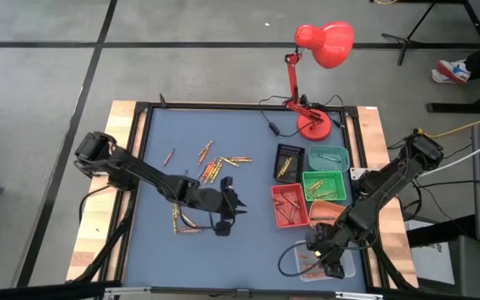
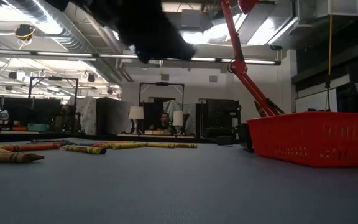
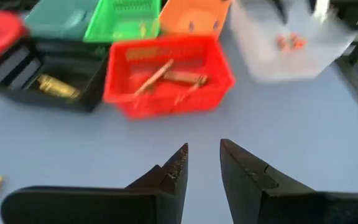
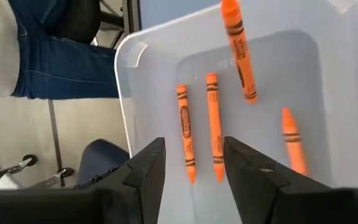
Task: Sort crayons
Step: Put the yellow green crayon into the green basket
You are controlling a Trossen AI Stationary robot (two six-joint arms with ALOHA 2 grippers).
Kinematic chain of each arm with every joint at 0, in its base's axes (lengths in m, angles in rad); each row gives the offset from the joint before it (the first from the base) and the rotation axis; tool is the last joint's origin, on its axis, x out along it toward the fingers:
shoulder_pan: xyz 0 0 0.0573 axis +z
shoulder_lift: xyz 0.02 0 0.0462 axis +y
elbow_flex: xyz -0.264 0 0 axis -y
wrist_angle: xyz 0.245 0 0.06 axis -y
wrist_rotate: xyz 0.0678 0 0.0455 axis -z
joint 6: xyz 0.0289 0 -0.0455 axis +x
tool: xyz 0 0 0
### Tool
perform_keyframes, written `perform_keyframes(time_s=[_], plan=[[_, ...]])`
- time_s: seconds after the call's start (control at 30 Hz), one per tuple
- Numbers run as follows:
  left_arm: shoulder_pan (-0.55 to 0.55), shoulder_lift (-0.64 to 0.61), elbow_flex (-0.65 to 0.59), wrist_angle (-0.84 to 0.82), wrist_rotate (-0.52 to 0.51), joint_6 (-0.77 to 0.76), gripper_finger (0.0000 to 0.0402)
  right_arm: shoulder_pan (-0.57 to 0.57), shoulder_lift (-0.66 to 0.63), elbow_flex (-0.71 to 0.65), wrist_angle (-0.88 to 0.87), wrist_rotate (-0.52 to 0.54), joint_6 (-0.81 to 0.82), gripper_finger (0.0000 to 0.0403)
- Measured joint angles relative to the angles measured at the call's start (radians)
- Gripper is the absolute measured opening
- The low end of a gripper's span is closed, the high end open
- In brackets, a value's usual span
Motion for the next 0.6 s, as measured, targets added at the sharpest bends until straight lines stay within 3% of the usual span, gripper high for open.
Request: perform_keyframes(time_s=[0.33,0.6], plan=[[0.057,-0.116,0.001,-0.554,-0.001,0.0,0.0075,0.0,0.0,-0.001,0.004,0.056,0.001,0.0159],[0.093,-0.116,0.001,-0.787,0.032,-0.042,0.0074,0.0,0.0,-0.001,0.012,0.054,0.001,0.0158]])
